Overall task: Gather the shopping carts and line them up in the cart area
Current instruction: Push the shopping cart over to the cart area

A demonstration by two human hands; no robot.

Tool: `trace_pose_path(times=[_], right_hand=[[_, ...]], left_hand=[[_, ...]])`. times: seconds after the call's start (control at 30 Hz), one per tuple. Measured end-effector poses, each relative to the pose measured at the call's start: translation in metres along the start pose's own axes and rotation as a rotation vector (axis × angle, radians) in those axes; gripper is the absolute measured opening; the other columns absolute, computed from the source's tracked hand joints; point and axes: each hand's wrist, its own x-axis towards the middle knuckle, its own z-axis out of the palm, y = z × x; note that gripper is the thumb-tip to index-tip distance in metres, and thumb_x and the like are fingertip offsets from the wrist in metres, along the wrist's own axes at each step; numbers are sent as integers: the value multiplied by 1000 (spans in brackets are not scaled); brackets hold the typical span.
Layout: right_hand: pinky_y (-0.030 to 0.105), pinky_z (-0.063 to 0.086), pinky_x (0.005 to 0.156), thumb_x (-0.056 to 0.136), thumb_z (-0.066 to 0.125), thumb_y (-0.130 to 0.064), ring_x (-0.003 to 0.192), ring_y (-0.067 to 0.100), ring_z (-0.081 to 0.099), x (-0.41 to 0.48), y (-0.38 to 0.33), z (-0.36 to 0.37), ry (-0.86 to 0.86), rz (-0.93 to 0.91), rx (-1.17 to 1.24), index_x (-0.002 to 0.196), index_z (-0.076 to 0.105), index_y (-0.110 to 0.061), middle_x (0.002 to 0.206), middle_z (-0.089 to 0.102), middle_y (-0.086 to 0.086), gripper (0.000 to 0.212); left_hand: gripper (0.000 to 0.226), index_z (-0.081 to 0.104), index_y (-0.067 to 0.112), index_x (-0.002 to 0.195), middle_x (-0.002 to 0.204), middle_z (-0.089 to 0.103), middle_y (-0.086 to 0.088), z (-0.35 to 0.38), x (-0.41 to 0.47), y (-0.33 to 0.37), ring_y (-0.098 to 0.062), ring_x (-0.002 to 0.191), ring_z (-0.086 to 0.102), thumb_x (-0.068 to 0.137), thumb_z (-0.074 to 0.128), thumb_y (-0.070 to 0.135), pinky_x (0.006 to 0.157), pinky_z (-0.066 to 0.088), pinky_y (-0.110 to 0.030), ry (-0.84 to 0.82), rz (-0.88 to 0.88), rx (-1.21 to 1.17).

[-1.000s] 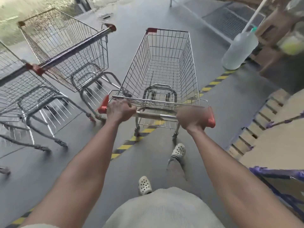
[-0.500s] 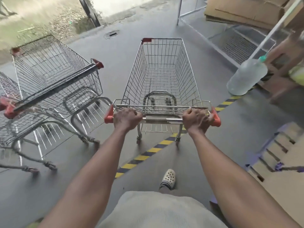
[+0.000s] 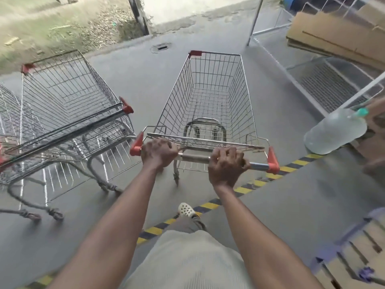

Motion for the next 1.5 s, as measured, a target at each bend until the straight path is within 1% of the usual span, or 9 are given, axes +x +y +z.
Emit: trace_pose_path(times=[0.17,0.4,0.57,0.73,0.97,1.03,1.13,1.23,1.5], right_hand=[[46,32,90,101,44,-46,97,27,51,46,6,34,-54,-248,38,93,68,-21,98,61,0,36],[47,31,100,101,41,-46,101,31,49,109,-26,73,-71,-182,73,95,66,-18,101,56,5,39],[50,23,116,104,34,-43,116,34,44,134,-36,95,-127,-201,58,104,58,-14,114,48,9,38],[45,4,124,105,32,-44,121,31,41,158,-50,120,-147,-301,67,113,59,-15,120,44,8,40],[48,24,111,102,40,-45,113,28,40,204,-76,146,-188,-424,154,107,53,-19,111,38,3,29],[45,21,109,102,36,-46,113,26,38,218,-87,151,-235,-421,164,104,55,-19,109,36,2,33],[44,17,109,105,33,-46,117,24,34,239,-101,158,-348,-445,126,107,53,-24,110,39,0,30],[42,14,109,106,28,-50,122,26,35,263,-116,167,-501,-480,76,110,46,-28,115,39,-1,29],[48,-1,118,92,55,-58,140,23,12,336,-153,187,-849,-715,61,148,20,-28,136,22,1,72]], left_hand=[[39,67,17,68,57,55,6,-4,63,4,-6,51,45,88,49,46,50,26,-20,13,-36,-50],[54,70,18,71,66,66,3,-6,134,0,-14,57,55,93,44,61,50,27,-18,87,-3,-64],[55,70,20,77,80,66,0,7,164,1,-19,73,57,93,38,62,75,40,-32,159,-24,-111],[31,66,19,85,111,54,-6,14,187,7,-22,105,47,97,49,42,100,24,-39,358,-154,-78],[60,60,15,98,112,58,-8,14,208,3,-28,110,49,101,15,54,112,24,-44,382,-248,-162],[61,56,22,114,136,49,-9,14,219,-3,-29,135,39,101,10,60,122,17,-48,313,-271,-130],[60,36,37,148,169,4,1,20,232,-8,-21,156,-6,101,12,65,126,-4,-50,223,-348,-172],[67,5,44,159,165,-28,8,20,247,-6,-18,151,-29,98,10,71,123,-9,-56,148,-383,-219],[112,-27,44,153,153,-50,1,-9,283,4,-26,145,-40,90,66,44,122,-7,-61,-73,-417,-224]])
